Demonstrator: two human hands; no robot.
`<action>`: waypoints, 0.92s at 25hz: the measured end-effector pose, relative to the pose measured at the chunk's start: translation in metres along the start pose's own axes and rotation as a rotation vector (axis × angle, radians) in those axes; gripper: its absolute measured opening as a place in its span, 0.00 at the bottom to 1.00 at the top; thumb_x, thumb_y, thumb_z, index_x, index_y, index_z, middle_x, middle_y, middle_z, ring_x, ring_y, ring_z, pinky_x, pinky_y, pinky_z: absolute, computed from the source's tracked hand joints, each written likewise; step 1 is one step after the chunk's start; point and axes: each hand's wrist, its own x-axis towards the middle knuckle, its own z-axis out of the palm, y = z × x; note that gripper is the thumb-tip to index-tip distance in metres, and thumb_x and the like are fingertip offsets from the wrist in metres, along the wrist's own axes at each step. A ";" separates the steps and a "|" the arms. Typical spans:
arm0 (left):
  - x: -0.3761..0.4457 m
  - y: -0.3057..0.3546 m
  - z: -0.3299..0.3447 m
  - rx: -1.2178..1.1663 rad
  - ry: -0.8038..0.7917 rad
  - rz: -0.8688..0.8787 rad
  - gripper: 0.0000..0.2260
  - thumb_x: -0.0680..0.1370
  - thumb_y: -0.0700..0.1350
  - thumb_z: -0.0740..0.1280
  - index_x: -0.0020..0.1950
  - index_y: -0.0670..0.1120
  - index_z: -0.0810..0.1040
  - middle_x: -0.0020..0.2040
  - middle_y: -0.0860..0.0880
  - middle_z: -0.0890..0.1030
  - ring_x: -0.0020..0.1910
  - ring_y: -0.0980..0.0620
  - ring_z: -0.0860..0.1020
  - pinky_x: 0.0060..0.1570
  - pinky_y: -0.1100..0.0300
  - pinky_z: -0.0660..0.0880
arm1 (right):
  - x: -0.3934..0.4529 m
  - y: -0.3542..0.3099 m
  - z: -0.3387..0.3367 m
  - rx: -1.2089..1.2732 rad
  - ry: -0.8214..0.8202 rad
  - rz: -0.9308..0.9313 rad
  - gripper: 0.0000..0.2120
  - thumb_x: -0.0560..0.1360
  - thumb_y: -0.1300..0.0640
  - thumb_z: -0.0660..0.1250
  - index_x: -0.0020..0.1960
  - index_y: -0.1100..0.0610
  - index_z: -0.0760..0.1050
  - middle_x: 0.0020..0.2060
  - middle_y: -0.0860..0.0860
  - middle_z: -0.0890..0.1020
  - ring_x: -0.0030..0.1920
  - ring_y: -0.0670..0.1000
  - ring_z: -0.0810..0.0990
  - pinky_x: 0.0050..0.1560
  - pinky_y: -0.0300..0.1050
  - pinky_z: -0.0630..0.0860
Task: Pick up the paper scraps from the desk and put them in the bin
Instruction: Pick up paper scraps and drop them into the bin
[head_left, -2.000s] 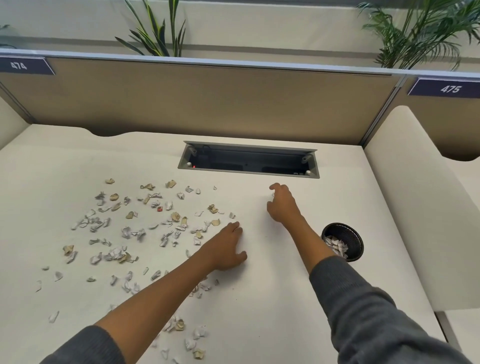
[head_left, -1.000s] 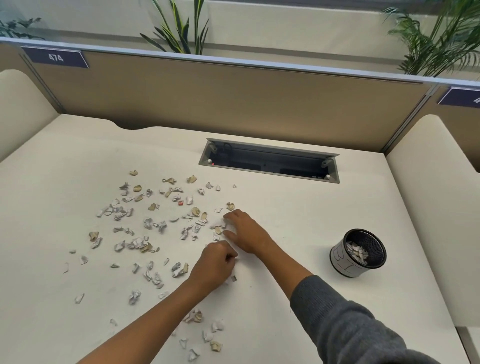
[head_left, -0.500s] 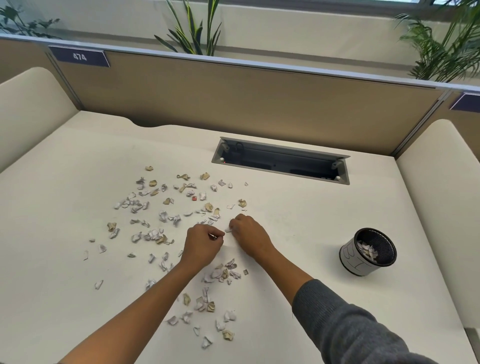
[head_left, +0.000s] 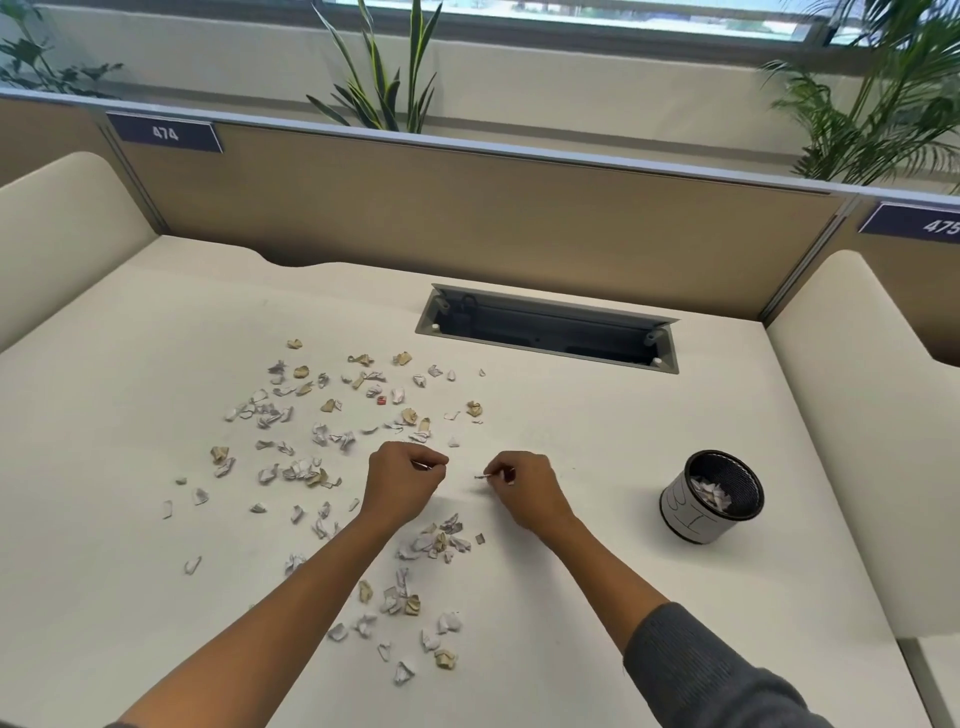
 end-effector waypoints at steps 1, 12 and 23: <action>-0.002 0.002 0.001 -0.008 -0.007 0.000 0.06 0.71 0.39 0.72 0.41 0.50 0.86 0.35 0.54 0.84 0.33 0.60 0.81 0.28 0.75 0.70 | -0.006 0.002 -0.008 0.112 0.023 0.053 0.05 0.74 0.63 0.69 0.45 0.58 0.84 0.39 0.53 0.85 0.38 0.49 0.81 0.44 0.40 0.76; -0.025 0.024 0.036 -0.016 -0.102 0.043 0.07 0.71 0.40 0.72 0.41 0.51 0.86 0.34 0.55 0.84 0.32 0.62 0.81 0.30 0.74 0.72 | -0.080 0.035 -0.137 0.510 0.328 0.165 0.05 0.73 0.62 0.73 0.43 0.53 0.85 0.37 0.53 0.86 0.37 0.46 0.85 0.47 0.39 0.82; -0.044 0.101 0.102 -0.101 -0.349 0.081 0.05 0.71 0.41 0.73 0.43 0.49 0.87 0.38 0.52 0.85 0.41 0.53 0.84 0.33 0.71 0.74 | -0.089 0.094 -0.208 0.185 0.505 0.404 0.04 0.73 0.58 0.72 0.46 0.51 0.85 0.44 0.49 0.85 0.47 0.50 0.83 0.41 0.38 0.73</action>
